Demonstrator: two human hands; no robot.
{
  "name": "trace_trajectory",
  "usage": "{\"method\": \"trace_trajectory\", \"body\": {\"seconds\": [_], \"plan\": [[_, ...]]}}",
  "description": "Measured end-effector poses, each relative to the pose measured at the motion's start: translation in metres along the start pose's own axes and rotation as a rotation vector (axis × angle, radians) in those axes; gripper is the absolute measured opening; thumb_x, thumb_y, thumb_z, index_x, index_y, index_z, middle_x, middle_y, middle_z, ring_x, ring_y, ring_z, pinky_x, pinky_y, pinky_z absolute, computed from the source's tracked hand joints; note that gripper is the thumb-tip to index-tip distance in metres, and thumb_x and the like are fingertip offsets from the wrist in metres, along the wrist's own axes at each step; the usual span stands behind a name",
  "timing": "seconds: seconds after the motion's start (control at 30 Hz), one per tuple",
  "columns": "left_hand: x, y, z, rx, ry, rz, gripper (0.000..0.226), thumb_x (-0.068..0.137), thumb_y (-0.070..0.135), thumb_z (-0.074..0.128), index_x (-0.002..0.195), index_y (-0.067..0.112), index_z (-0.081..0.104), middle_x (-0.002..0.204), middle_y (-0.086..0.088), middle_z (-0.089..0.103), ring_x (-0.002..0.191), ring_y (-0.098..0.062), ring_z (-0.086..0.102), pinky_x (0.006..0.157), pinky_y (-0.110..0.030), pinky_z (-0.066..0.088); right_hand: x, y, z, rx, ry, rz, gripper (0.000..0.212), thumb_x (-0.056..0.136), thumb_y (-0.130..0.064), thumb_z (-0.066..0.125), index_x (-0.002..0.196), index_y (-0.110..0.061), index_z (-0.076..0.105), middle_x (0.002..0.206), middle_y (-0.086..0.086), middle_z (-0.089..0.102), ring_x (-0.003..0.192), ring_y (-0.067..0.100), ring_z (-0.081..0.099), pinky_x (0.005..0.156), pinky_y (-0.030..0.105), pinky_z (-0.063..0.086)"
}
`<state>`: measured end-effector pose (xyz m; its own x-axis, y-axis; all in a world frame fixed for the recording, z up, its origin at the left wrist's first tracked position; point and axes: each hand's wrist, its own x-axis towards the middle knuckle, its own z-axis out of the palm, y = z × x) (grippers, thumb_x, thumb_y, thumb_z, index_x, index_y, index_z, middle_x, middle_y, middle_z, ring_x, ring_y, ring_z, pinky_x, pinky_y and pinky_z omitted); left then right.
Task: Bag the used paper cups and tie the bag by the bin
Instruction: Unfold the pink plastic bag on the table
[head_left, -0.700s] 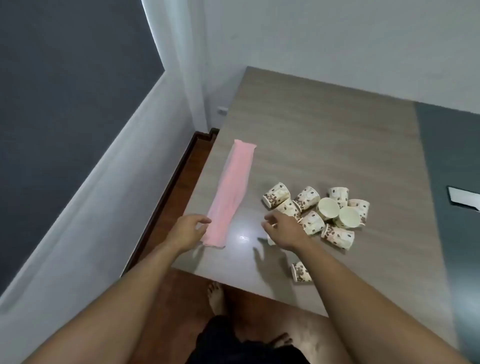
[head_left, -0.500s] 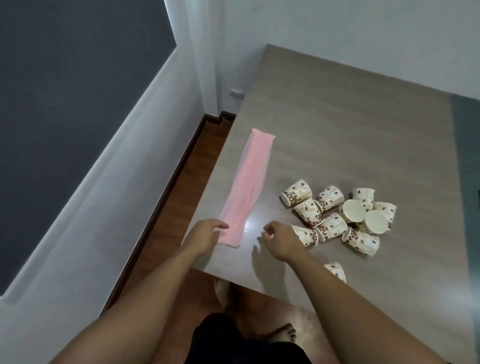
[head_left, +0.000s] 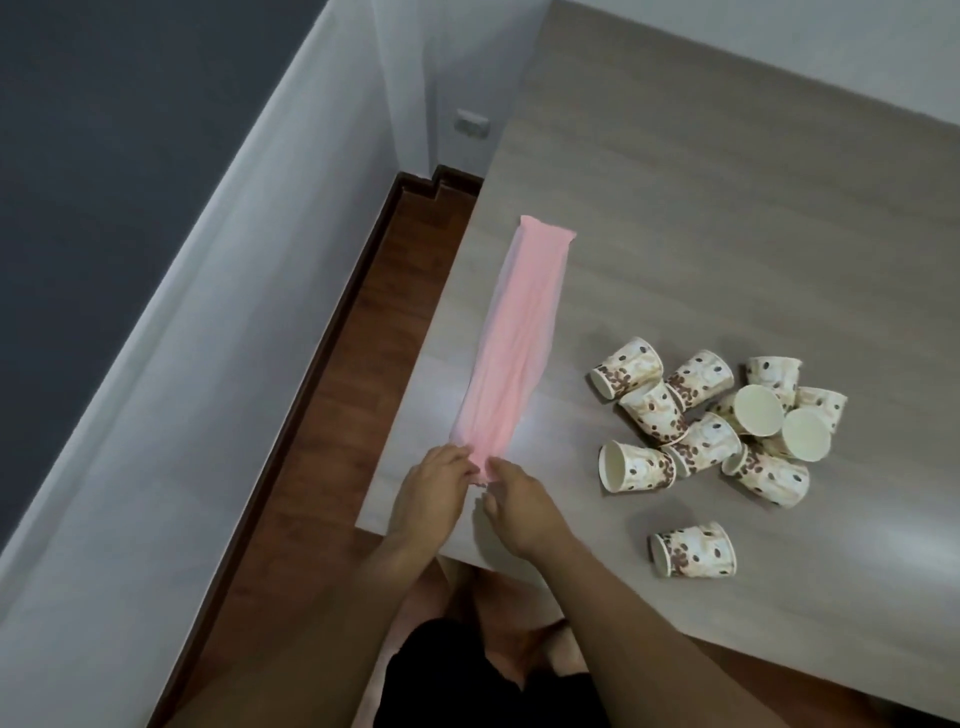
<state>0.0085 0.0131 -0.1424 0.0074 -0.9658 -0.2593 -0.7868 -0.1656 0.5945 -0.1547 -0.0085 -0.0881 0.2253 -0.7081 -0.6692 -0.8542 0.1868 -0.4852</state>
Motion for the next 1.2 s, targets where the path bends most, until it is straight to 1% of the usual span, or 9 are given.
{"method": "trace_trajectory", "body": {"seconds": [0.23,0.37,0.53,0.63,0.73,0.8,0.93,1.1,1.2], "plan": [[0.012,0.037,-0.051,-0.499,-0.214,-0.291,0.012,0.096,0.016,0.087,0.088,0.014,0.078,0.084,0.0,0.08,0.08,-0.016,0.079,0.07,-0.044,0.072,-0.008,0.001,-0.036,0.139,0.114,0.011,0.036,0.101,-0.04,0.074,0.131,-0.02,0.076,0.128,0.003,0.078,0.111,0.02,0.074,0.098,0.033,0.057],[0.025,0.052,-0.076,-0.495,-0.163,-0.265,0.019,0.088,0.012,0.093,0.083,0.009,0.075,0.077,0.001,0.077,0.064,0.004,0.069,0.055,-0.016,0.054,-0.012,0.0,-0.07,0.149,0.183,0.009,0.016,0.099,-0.036,0.077,0.101,-0.021,0.084,0.104,-0.004,0.081,0.09,0.011,0.071,0.08,0.025,0.047],[0.047,0.071,-0.11,-0.61,-0.183,-0.184,0.02,0.091,0.013,0.091,0.083,0.014,0.073,0.079,0.002,0.08,0.072,-0.005,0.072,0.065,-0.015,0.053,-0.025,-0.003,-0.104,0.143,0.321,0.041,0.005,0.099,-0.029,0.073,0.095,-0.027,0.075,0.095,-0.011,0.077,0.085,0.014,0.073,0.082,0.035,0.058],[0.057,0.082,-0.122,-0.682,-0.14,-0.178,0.018,0.096,0.011,0.086,0.088,0.013,0.07,0.082,-0.001,0.08,0.079,-0.018,0.076,0.072,-0.025,0.059,-0.039,-0.01,-0.124,0.287,0.376,-0.01,0.011,0.104,-0.025,0.064,0.111,-0.025,0.073,0.108,-0.01,0.075,0.091,0.012,0.072,0.085,0.032,0.055],[0.063,0.096,-0.13,-0.734,-0.187,-0.167,0.015,0.099,0.017,0.084,0.094,0.013,0.07,0.093,-0.011,0.085,0.09,-0.027,0.081,0.088,-0.045,0.064,-0.062,-0.027,-0.143,0.497,0.32,-0.055,0.025,0.109,-0.039,0.052,0.127,-0.029,0.066,0.116,-0.009,0.076,0.102,0.013,0.074,0.086,0.029,0.053],[0.067,0.105,-0.136,-0.788,-0.245,-0.145,0.014,0.1,0.018,0.083,0.097,0.014,0.07,0.094,-0.012,0.086,0.09,-0.029,0.081,0.092,-0.05,0.064,-0.069,-0.035,-0.149,0.431,0.316,-0.099,0.034,0.107,-0.055,0.056,0.124,-0.028,0.066,0.112,-0.01,0.075,0.102,0.009,0.072,0.082,0.024,0.051],[0.076,0.119,-0.143,-0.799,-0.237,-0.155,0.007,0.109,0.014,0.07,0.102,0.016,0.069,0.099,-0.006,0.083,0.091,-0.023,0.076,0.087,-0.038,0.059,-0.055,-0.026,-0.146,0.105,0.401,-0.084,0.028,0.104,-0.044,0.067,0.087,-0.022,0.061,0.083,-0.004,0.067,0.076,0.02,0.06,0.065,0.034,0.038],[0.074,0.131,-0.159,-1.415,-0.274,-0.432,0.031,0.111,-0.012,0.04,0.11,0.007,0.065,0.106,-0.02,0.074,0.093,-0.028,0.071,0.081,-0.036,0.064,-0.052,0.004,-0.152,0.103,0.457,0.064,0.024,0.102,-0.027,0.069,0.079,-0.029,0.064,0.074,-0.008,0.065,0.072,0.017,0.06,0.071,0.029,0.04],[0.067,0.133,-0.164,-1.398,-0.316,-0.452,0.033,0.111,-0.008,0.038,0.107,0.005,0.068,0.102,-0.019,0.074,0.092,-0.028,0.071,0.081,-0.037,0.062,-0.049,0.02,-0.164,0.124,0.508,0.112,0.016,0.103,-0.028,0.067,0.097,-0.017,0.078,0.093,0.002,0.078,0.088,0.025,0.069,0.079,0.034,0.05]]}}
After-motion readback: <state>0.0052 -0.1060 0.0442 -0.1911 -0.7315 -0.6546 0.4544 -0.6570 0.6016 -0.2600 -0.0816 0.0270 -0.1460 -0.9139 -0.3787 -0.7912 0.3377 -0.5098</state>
